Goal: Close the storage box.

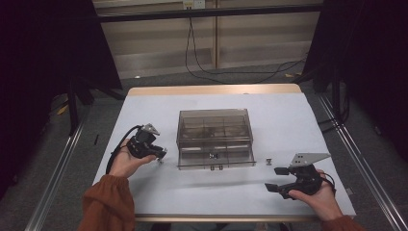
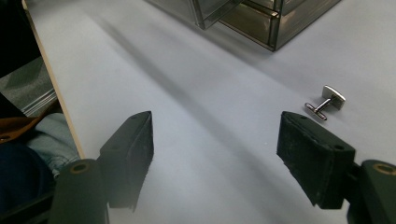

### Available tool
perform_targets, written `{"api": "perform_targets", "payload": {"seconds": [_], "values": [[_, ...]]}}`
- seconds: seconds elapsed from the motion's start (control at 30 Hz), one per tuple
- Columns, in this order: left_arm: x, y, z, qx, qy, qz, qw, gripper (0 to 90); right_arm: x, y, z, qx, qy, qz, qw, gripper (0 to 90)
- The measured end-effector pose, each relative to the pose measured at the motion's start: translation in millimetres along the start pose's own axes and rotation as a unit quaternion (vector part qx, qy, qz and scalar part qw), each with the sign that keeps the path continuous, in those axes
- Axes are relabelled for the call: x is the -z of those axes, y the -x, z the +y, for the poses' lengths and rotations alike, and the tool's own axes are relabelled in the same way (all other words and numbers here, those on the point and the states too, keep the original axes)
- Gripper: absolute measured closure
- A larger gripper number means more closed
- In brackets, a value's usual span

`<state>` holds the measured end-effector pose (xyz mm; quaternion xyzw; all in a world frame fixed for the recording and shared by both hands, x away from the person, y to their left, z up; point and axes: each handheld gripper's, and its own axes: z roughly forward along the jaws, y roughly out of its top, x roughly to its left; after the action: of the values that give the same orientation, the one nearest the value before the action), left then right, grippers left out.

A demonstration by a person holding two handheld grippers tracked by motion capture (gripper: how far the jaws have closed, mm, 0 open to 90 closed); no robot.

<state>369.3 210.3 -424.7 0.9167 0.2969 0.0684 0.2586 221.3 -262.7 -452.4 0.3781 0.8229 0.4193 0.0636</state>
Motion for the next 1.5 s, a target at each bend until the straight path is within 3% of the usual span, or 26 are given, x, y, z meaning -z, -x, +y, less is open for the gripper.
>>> {"api": "perform_targets", "payload": {"seconds": [0.1, 0.4, 0.67, 0.83, 1.1, 1.2, 1.43, 1.5], "values": [[5.0, -0.9, -3.9, 0.007, 0.020, -0.010, 0.9997, 73.9, 0.3, 0.0, 0.0, 0.001, 0.001, -0.002, 1.0000, 26.8], [22.0, 3.3, -11.1, 0.022, 0.078, -0.004, 0.9967, 73.9, 0.8, 0.3, -0.2, 0.001, 0.001, -0.002, 1.0000, 26.5], [39.3, 16.5, -4.4, 0.003, 0.105, -0.001, 0.9945, 73.9, 0.8, 0.3, -0.2, -0.001, 0.001, 0.000, 1.0000, 26.0], [47.0, 22.5, 2.8, -0.011, 0.126, -0.017, 0.9919, 73.9, 1.0, 0.7, -0.2, -0.002, 0.002, -0.001, 1.0000, 25.5], [50.1, 34.5, 15.8, -0.032, 0.134, -0.034, 0.9899, 73.9, 3.5, 1.3, 0.1, -0.004, 0.010, -0.005, 0.9999, 25.2], [50.6, 40.3, 21.5, -0.041, 0.143, -0.051, 0.9876, 73.9, 3.3, 1.4, -0.1, -0.004, 0.009, -0.005, 0.9999, 25.1], [47.8, 54.2, 37.2, -0.055, 0.155, -0.063, 0.9844, 73.9, 2.9, 1.1, 0.0, -0.003, 0.008, -0.004, 1.0000, 24.9], [42.9, 57.8, 41.2, -0.060, 0.151, -0.075, 0.9839, 73.9, 2.6, 1.3, 0.0, -0.002, 0.007, -0.002, 1.0000, 24.9]]}}
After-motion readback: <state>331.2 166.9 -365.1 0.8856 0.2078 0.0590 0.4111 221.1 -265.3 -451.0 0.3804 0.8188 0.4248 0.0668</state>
